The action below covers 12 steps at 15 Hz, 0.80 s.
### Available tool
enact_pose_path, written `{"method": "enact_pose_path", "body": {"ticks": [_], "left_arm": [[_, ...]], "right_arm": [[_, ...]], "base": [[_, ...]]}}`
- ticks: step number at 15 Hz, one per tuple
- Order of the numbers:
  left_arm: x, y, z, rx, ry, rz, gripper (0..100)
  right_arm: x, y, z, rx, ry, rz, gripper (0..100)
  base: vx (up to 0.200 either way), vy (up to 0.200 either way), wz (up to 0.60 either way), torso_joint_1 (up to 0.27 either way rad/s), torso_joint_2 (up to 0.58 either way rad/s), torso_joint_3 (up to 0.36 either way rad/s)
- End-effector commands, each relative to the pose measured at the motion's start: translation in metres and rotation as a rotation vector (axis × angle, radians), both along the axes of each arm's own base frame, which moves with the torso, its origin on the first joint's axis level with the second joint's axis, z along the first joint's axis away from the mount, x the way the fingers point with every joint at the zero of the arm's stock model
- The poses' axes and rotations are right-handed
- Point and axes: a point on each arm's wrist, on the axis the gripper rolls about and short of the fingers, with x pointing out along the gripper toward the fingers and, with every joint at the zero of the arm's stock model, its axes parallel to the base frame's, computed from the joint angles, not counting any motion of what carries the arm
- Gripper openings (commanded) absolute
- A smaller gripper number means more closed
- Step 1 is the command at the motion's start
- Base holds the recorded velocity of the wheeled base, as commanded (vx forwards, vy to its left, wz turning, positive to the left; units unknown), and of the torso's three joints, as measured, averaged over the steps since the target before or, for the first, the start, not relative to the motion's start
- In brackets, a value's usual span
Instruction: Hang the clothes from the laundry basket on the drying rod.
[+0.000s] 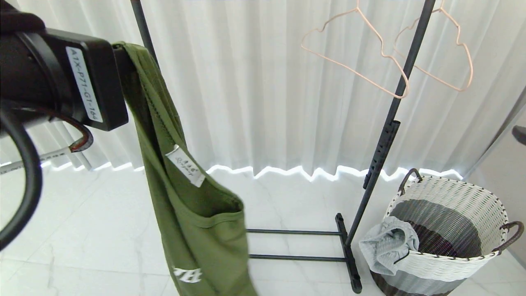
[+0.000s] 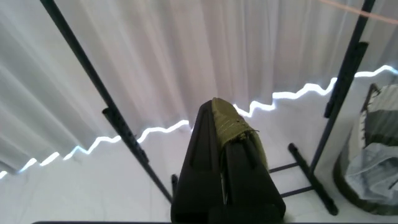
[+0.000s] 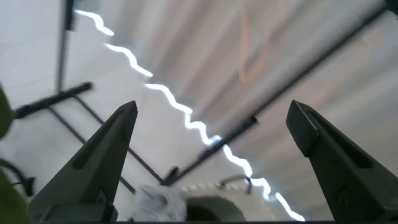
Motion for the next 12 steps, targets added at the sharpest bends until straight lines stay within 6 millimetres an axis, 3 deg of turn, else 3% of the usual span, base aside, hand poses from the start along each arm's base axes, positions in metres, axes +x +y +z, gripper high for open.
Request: {"method": "enact_pose_path", "body": {"ticks": [1, 6, 12], "left_arm": [[0.0, 0.003, -0.003, 0.021, 0.0, 0.007, 0], [-0.013, 0.021, -0.004, 0.054, -0.029, 0.006, 0], [-0.016, 0.026, -0.005, 0.051, -0.032, 0.012, 0]], "right_arm": [[-0.007, -0.02, -0.007, 0.018, -0.014, -0.115, 100], [0.01, -0.056, -0.038, -0.077, 0.09, -0.709, 100], [0.007, -0.059, -0.056, -0.094, 0.052, -0.736, 100]], "base": [[0.0, 0.0, 0.0, 0.0, 0.0, 0.0], [0.0, 0.0, 0.0, 0.0, 0.0, 0.0], [0.0, 0.0, 0.0, 0.0, 0.0, 0.0]]}}
